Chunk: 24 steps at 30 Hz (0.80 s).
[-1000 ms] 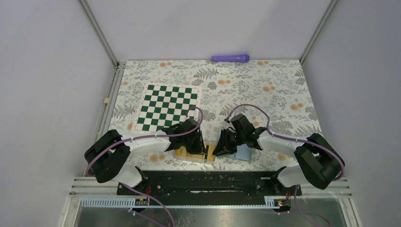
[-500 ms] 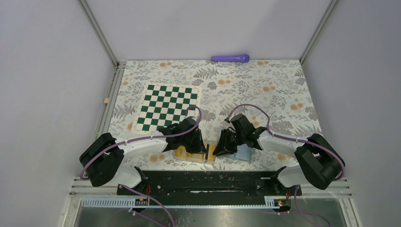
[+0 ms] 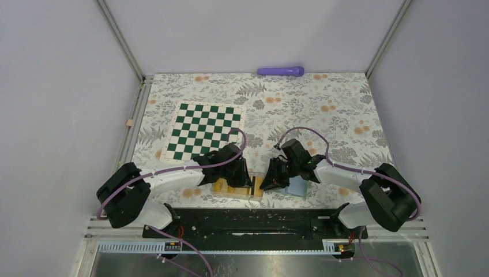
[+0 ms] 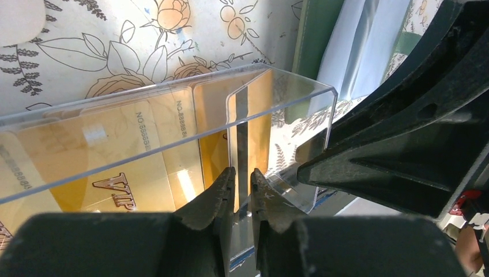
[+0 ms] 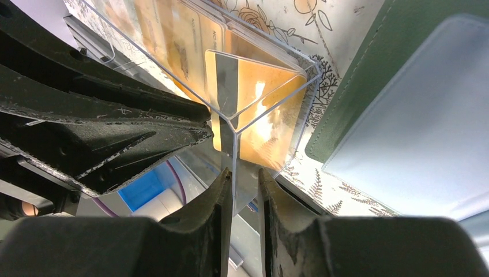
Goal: Put the credit cards into the card holder
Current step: Pick up the credit card from the storage box.
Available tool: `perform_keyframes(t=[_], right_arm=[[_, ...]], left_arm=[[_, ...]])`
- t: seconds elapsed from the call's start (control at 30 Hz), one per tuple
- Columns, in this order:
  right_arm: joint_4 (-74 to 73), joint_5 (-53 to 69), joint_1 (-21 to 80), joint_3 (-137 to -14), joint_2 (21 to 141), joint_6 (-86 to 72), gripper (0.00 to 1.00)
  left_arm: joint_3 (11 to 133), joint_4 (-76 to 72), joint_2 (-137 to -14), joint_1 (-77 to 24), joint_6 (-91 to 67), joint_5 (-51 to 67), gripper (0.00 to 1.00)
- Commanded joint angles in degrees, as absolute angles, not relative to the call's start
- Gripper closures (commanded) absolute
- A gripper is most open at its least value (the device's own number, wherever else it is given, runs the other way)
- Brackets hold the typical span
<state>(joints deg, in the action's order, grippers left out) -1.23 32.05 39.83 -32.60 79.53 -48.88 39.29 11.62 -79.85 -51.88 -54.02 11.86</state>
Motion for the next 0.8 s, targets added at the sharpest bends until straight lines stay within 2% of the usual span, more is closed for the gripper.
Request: perform_keyframes(t=[0.0, 0.3, 0.77], right_arm=[[0.8, 31.9, 40.4, -34.4, 78.7, -48.5, 0.76], [0.7, 31.9, 40.3, -34.3, 78.8, -48.3, 0.76], [0.4, 31.7, 40.4, -34.2, 78.5, -48.2, 0.75]], left_arm=[[41.3, 5.1, -78.3, -53.9, -55.3, 15.8, 0.85], [44.0, 9.8, -77.9, -55.1, -53.3, 13.9, 0.85], [42.9, 7.5, -81.9, -55.4, -53.5, 15.0, 0.84]])
